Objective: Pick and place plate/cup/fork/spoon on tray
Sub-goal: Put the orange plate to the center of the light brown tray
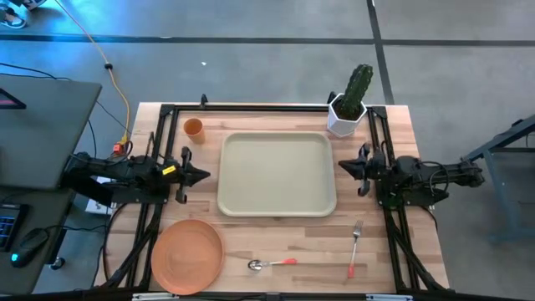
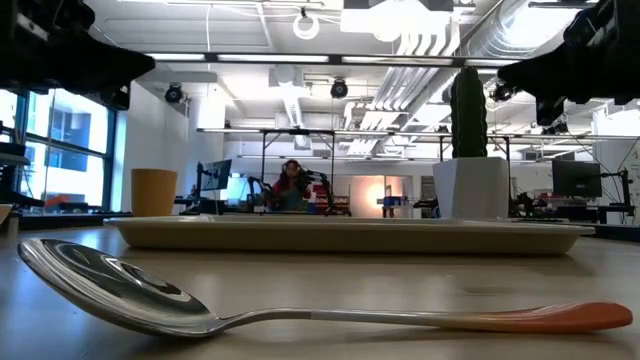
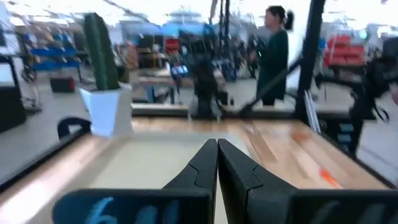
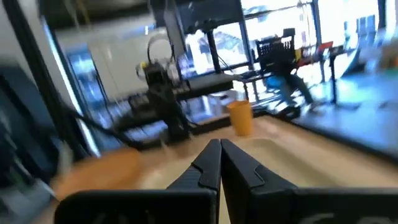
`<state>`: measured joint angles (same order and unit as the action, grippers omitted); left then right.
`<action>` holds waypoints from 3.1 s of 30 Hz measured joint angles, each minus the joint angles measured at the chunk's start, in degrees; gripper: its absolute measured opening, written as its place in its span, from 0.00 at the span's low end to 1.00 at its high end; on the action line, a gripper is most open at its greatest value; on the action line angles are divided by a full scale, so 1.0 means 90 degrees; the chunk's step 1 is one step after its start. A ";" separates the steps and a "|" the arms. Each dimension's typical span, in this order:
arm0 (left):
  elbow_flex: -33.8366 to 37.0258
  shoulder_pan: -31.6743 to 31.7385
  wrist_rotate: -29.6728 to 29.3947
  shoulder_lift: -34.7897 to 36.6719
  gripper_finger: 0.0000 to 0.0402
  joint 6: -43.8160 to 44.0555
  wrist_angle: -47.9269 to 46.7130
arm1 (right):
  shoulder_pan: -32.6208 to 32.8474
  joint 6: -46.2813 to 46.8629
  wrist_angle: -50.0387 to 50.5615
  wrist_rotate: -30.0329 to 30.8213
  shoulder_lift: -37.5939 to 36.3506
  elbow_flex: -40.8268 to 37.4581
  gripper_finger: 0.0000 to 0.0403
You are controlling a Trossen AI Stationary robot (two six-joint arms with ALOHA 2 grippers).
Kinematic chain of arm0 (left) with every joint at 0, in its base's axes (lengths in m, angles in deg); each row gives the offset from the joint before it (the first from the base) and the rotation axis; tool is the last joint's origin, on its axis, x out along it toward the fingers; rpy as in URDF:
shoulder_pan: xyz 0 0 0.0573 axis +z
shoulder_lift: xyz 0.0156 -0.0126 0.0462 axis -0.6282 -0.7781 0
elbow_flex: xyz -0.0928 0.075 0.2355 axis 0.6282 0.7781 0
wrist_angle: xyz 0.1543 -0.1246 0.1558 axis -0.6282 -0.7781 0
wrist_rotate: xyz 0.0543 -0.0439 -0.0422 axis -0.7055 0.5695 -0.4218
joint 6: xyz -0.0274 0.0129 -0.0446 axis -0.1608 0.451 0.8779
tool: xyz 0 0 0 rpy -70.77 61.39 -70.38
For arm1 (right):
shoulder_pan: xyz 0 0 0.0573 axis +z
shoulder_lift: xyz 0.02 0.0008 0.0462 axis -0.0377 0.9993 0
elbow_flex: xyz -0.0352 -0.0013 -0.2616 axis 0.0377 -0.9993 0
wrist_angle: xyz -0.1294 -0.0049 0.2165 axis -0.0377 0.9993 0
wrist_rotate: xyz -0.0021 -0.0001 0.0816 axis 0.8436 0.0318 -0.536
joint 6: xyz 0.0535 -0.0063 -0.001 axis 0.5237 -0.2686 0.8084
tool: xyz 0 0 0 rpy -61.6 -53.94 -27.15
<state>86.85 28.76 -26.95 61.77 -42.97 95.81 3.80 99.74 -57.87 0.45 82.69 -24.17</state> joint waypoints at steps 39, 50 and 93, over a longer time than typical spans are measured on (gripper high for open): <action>-0.0006 -0.0111 -0.0404 -0.0877 0.01 0.4645 0.2207 | 0.0005 0.4006 -0.2784 0.1150 0.1946 0.0032 0.00; -0.1839 -0.0531 -0.0174 -0.2908 0.01 0.5090 0.0944 | 0.0005 0.3032 -0.3293 0.0495 0.2385 0.0034 0.26; -0.4691 -0.0551 0.1894 -0.6682 0.46 0.4189 -0.4410 | -0.0014 0.2715 0.0452 -0.0138 0.6874 0.5097 0.50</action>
<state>44.63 23.80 -9.90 1.64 -5.27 56.12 3.67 124.18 -53.80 -0.79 144.56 21.71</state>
